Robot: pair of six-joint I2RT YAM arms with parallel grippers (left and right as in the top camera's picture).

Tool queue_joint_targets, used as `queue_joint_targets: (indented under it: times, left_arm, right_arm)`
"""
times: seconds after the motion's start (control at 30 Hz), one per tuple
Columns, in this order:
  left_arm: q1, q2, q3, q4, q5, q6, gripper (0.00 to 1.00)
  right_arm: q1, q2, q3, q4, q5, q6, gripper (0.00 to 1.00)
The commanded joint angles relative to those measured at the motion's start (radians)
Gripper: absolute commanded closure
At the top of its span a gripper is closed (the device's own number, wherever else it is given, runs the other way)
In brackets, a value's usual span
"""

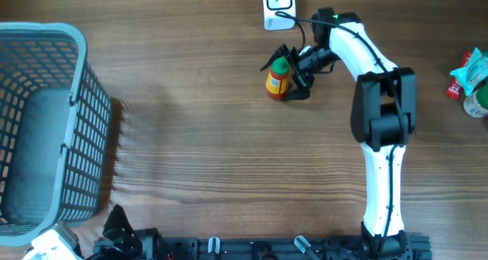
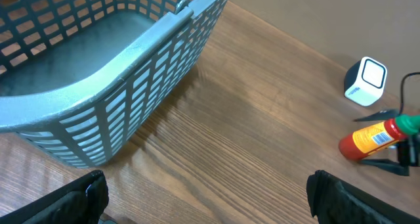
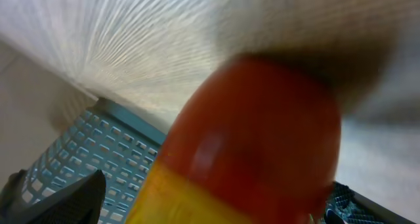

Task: Scan the item barcode

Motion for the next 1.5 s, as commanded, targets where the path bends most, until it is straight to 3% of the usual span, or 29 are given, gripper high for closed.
queue_joint_targets:
  times: [0.0,0.1,0.13,0.17,0.23,0.33,0.5,0.7,0.87,1.07,1.17,1.27,1.33,1.47]
  left_arm:
    - [0.007,-0.006,0.002,0.003,0.001,0.016,0.0]
    - [0.007,-0.006,0.002,0.003,0.001,0.016,0.0]
    - [0.007,-0.006,0.002,0.003,0.001,0.016,0.0]
    - [0.007,-0.006,0.002,0.003,0.001,0.016,0.0]
    - [0.007,-0.006,0.002,0.003,0.001,0.016,0.0]
    - [0.007,-0.006,0.002,0.003,0.001,0.016,0.0]
    - [0.007,-0.006,0.002,0.003,0.001,0.017,0.0]
    - [0.007,-0.006,0.002,0.003,0.001,0.016,0.0]
    - [0.007,-0.006,0.002,0.003,0.001,0.016,0.0]
    - [0.007,-0.006,0.002,0.003,0.001,0.016,0.0]
    - [0.007,-0.006,0.002,0.003,0.001,0.016,0.0]
    - [0.007,-0.006,0.002,0.003,0.001,0.016,0.0]
    - [0.007,-0.006,0.002,0.003,0.001,0.016,0.0]
    - [0.007,-0.006,0.002,0.003,0.001,0.016,0.0]
  right_arm:
    - [0.019,0.043,0.003,0.01,-0.044,-0.021,0.07]
    - [0.019,0.043,0.003,0.01,-0.047,-0.022,0.23]
    - [0.019,0.043,0.003,0.014,-0.012,-0.026,0.36]
    - [0.019,0.043,0.003,0.013,-0.002,-0.043,0.42]
    - [0.018,0.041,0.004,-0.012,-0.019,-0.087,0.49]
    - [0.018,0.024,0.005,-0.066,-0.056,-0.157,0.5]
    - [0.02,0.008,0.002,-0.406,-0.098,-0.418,0.51]
    - [0.116,0.002,0.002,-0.406,-0.189,-0.47,0.51]
    - [0.209,0.002,0.002,-0.406,0.01,-0.579,0.69]
    - [0.214,-0.128,0.002,-0.406,0.169,-0.571,0.67]
    - [0.213,-0.253,0.002,-0.406,0.442,-0.423,0.67]
    - [0.213,-0.36,0.003,-0.406,0.68,-0.378,0.52]
    - [0.213,-0.38,0.003,-0.404,0.8,-0.313,0.5]
    - [0.213,-0.377,0.002,-0.404,0.815,-0.391,0.45]
